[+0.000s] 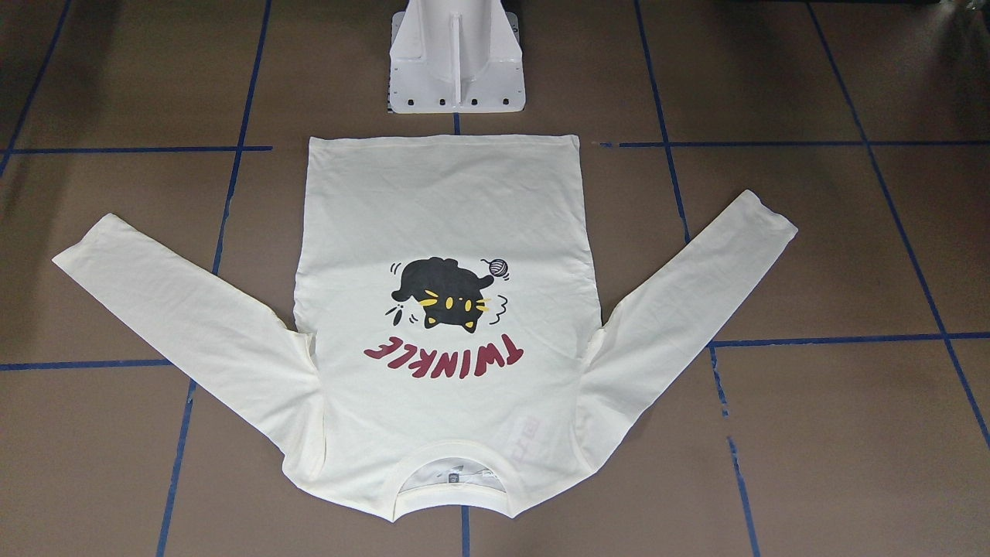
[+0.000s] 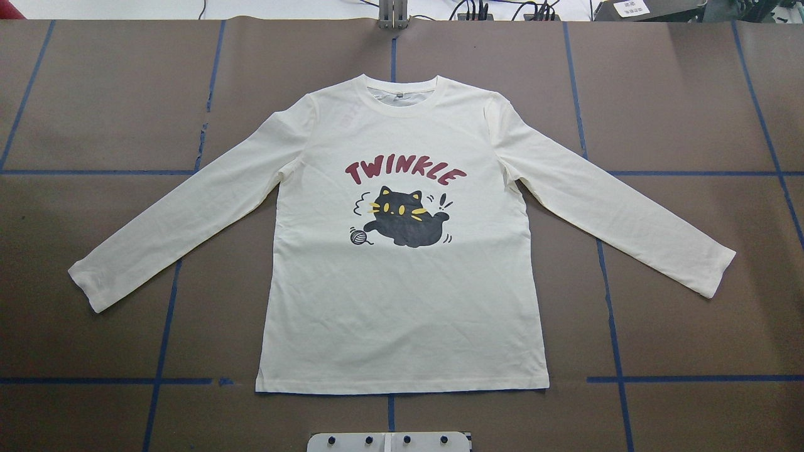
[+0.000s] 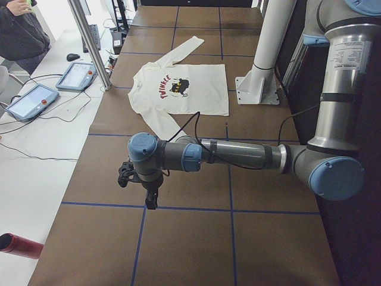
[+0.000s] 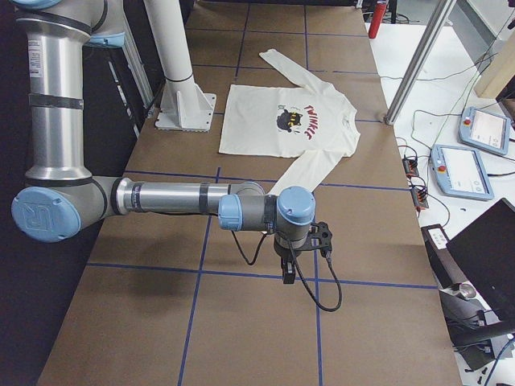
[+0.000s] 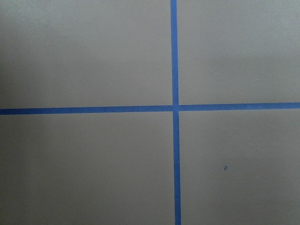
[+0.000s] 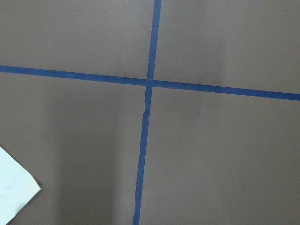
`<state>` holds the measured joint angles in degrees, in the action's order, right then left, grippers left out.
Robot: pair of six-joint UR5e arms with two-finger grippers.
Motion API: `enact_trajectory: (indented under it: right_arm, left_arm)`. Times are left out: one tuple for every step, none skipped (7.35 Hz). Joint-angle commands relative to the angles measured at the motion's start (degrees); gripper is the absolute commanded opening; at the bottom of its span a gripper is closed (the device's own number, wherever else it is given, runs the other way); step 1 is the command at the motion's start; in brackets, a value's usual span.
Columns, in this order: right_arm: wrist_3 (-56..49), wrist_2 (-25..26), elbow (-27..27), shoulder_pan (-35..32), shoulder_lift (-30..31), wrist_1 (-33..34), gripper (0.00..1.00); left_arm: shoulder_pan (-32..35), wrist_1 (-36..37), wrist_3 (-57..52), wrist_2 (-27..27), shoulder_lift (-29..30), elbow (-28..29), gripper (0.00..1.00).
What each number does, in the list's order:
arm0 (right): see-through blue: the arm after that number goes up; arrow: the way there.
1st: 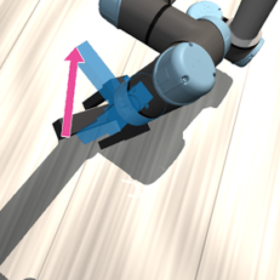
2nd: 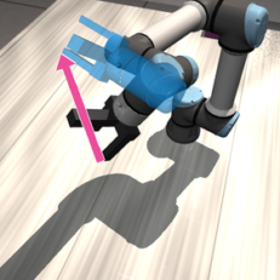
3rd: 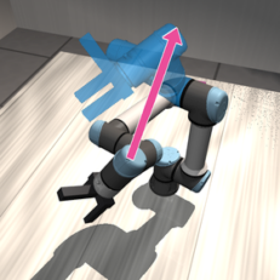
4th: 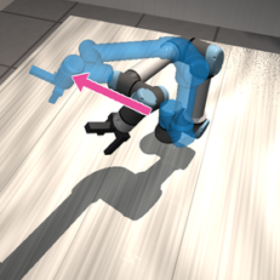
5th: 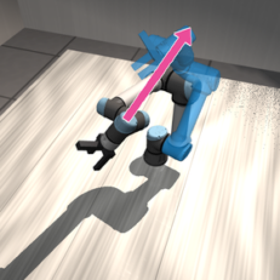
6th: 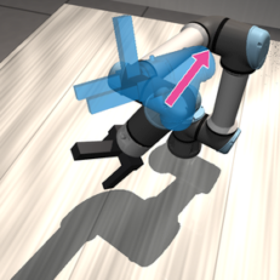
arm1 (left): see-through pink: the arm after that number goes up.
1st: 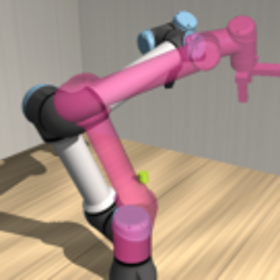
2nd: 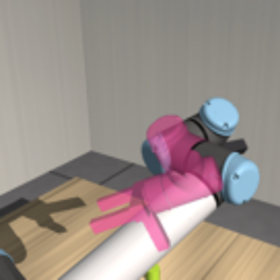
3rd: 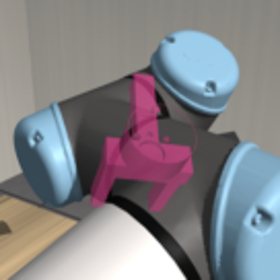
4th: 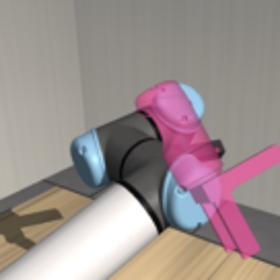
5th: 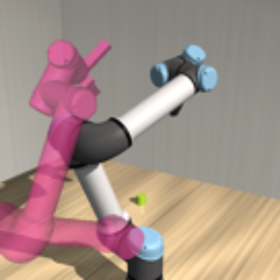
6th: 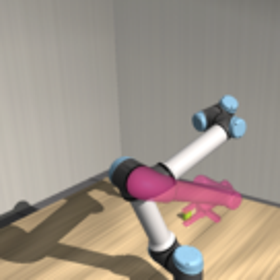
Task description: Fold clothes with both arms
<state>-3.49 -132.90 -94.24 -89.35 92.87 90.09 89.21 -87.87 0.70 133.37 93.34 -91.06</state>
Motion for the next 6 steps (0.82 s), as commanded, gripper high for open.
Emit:
enact_trajectory:
  right_arm:
    - [0.0, 0.0, -0.1, 0.7, -0.4, 0.0, 1.0]
    - [0.0, -1.7, -0.1, 0.7, -0.6, 0.0, 1.0]
    - [-0.1, -4.0, 0.0, 1.4, -1.2, 0.0, 1.0]
    - [1.8, -4.3, -1.0, 2.8, -2.2, -0.2, 1.0]
    - [2.3, -4.1, -0.9, 5.3, -7.3, 0.3, 1.0]
    - [4.0, -3.8, -0.3, 7.3, -5.8, -0.3, 1.0]
  left_arm:
    - [0.0, 0.0, 0.0, 0.0, 0.0, 0.0, 1.0]
    - [0.0, -0.3, 0.0, -0.1, 0.1, 0.0, 1.0]
    - [0.0, -0.4, 0.0, -0.1, 0.4, -0.1, 1.0]
    - [0.0, -0.5, -0.6, -0.1, 0.9, -2.3, 1.0]
    - [-0.1, -0.5, -0.4, -0.3, 0.9, -3.6, 1.0]
    - [-0.6, -3.1, -0.3, -0.2, 2.2, -3.1, 1.0]
